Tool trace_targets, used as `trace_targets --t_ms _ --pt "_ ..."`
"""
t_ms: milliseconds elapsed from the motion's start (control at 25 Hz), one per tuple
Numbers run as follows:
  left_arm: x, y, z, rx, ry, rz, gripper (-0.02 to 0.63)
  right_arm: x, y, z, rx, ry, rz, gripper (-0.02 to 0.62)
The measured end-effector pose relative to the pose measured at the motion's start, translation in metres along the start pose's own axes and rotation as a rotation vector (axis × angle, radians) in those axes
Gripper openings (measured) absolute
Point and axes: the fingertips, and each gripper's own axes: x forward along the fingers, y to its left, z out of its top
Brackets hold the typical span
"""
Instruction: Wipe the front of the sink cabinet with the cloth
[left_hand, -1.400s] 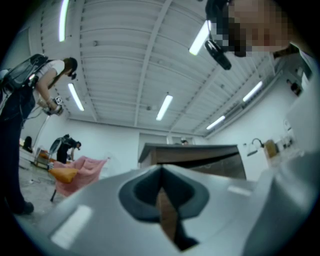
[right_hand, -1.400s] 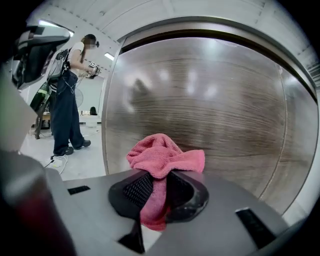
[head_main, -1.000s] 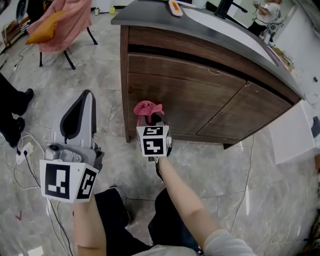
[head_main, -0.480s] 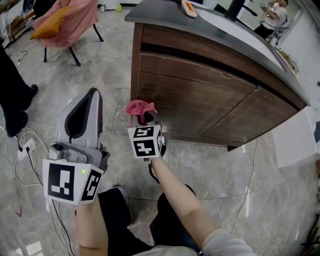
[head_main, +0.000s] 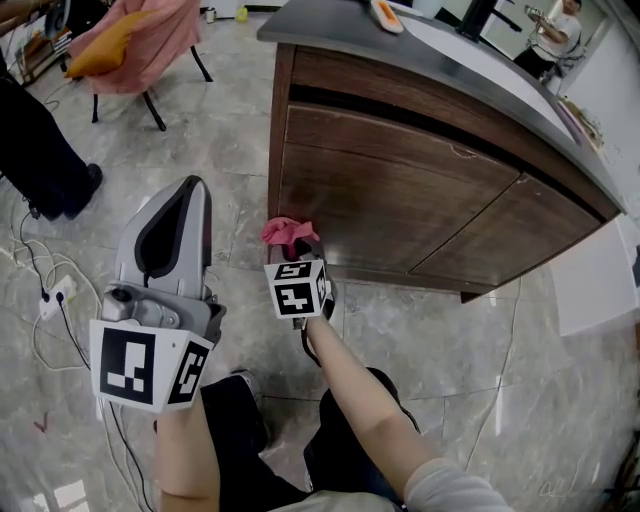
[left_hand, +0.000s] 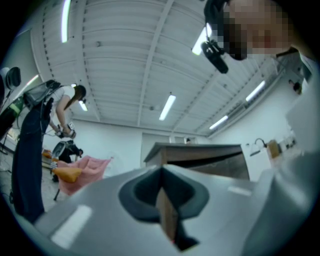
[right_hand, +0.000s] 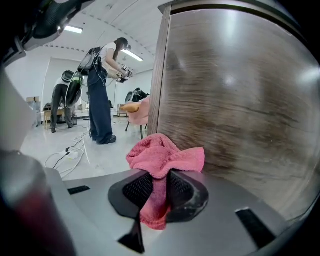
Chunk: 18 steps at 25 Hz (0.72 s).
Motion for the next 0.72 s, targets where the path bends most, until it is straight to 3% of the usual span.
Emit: trace_targets --t_ms 240,720 --pt "0.002 -0.006 0.0 -0.001 -0.002 -0.013 0.005 -0.005 -0.014 -0.005 0.007 -0.003 -0.01 0.061" --pt "0.007 -0.019 0.001 -0.01 -0.006 -0.038 0.005 -0.036 -0.088 -0.032 0.024 0.002 -0.105 0.061"
